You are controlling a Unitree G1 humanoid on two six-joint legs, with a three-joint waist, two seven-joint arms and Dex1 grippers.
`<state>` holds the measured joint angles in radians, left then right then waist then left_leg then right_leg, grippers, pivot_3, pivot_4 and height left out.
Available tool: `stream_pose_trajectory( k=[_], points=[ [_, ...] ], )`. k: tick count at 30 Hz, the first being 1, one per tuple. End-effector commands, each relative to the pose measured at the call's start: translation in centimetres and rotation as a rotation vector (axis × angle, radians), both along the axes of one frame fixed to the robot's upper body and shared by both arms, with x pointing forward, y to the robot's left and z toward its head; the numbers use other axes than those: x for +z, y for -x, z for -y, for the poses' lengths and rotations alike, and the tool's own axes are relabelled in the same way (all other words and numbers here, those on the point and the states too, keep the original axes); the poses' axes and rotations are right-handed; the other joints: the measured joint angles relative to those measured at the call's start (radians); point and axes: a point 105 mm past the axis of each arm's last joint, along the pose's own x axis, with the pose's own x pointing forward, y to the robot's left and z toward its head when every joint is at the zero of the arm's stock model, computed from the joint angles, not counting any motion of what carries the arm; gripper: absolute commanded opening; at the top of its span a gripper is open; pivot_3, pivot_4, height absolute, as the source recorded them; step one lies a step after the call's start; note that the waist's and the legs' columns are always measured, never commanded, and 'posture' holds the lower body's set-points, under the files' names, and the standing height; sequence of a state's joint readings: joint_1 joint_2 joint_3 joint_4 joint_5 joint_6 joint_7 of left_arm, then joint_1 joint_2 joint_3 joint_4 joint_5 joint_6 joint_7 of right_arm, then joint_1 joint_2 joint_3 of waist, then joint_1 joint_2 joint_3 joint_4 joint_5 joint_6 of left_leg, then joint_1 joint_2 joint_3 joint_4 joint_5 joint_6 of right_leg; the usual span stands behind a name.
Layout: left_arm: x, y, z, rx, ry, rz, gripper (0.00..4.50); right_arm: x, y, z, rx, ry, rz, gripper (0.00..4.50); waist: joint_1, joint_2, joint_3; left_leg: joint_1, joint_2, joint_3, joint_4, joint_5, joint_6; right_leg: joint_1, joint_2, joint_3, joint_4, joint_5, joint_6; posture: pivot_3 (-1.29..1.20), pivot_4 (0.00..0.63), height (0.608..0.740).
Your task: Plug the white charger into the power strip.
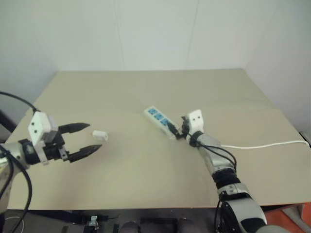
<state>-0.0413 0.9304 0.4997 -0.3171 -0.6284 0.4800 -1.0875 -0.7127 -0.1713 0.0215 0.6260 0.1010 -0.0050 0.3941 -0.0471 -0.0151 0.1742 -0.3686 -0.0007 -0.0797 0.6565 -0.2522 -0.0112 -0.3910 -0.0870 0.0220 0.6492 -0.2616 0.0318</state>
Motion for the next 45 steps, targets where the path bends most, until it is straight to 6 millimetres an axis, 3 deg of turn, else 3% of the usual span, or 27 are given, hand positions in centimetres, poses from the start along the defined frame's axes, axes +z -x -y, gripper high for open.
stream_pose_trajectory(
  k=[1, 5, 13, 20, 29, 40, 45],
  points=[
    [1.2, 0.5, -0.3, 0.001, -0.028, 0.053, 4.5, 0.3, 0.1, -0.6, 0.045, -0.025, 0.024, 4.48, -0.001, 0.0, 0.0, 0.0, 0.0, 0.0, 0.0, 0.0, 0.0, 0.0, 0.0, 0.0, 0.0, 0.0, 0.0, 0.0, 0.15, 0.74],
    [1.2, 0.7, -0.3, 0.006, -0.029, 0.053, 4.5, 1.4, 1.2, -1.7, 0.132, -0.091, 0.058, 4.48, -0.001, 0.0, 0.0, 0.0, 0.001, 0.0, 0.0, 0.0, 0.0, 0.0, 0.001, 0.0, 0.0, 0.0, 0.0, 0.0, 0.15, 0.74],
    [1.2, 0.7, -0.4, 0.008, -0.031, 0.052, 4.5, 0.1, 2.0, -2.4, 0.158, -0.064, 0.031, 4.48, 0.0, 0.0, 0.0, 0.0, 0.001, 0.0, -0.001, 0.0, 0.0, -0.001, 0.001, 0.001, 0.0, 0.0, 0.0, 0.0, 0.15, 0.74],
    [1.3, 0.6, -0.3, 0.001, -0.034, 0.053, 4.5, -1.9, 1.8, -3.0, 0.138, 0.038, 0.006, 4.48, -0.002, 0.0, 0.0, 0.0, 0.0, 0.001, -0.003, 0.0, 0.0, -0.002, 0.001, 0.002, 0.0, 0.0, 0.0, 0.0, 0.15, 0.74],
    [1.4, 0.7, -0.3, 0.001, -0.041, 0.058, 4.5, -3.5, 1.0, -3.8, 0.115, 0.031, -0.056, 4.48, -0.023, -0.001, -0.001, 0.003, 0.001, 0.001, -0.009, 0.005, -0.009, -0.003, 0.002, 0.004, 0.0, 0.002, -0.002, 0.0, 0.15, 0.74],
    [1.6, 0.8, -0.4, 0.006, -0.046, 0.062, 4.5, -4.9, 0.5, -5.6, 0.143, 0.052, -0.12, 4.48, -0.039, -0.004, -0.002, 0.016, 0.018, 0.008, -0.013, 0.005, -0.009, 0.003, 0.021, 0.014, 0.0, 0.006, -0.01, 0.0, 0.15, 0.74],
    [1.7, 0.9, -0.5, 0.011, -0.05, 0.063, 4.5, -5.0, 0.7, -5.7, 0.181, 0.047, -0.137, 3.44, -0.042, -0.004, -0.002, 0.016, 0.02, 0.008, -0.014, 0.005, -0.009, 0.002, 0.023, 0.015, -0.001, 0.007, -0.01, 0.0, 0.15, 0.74]
  ],
)
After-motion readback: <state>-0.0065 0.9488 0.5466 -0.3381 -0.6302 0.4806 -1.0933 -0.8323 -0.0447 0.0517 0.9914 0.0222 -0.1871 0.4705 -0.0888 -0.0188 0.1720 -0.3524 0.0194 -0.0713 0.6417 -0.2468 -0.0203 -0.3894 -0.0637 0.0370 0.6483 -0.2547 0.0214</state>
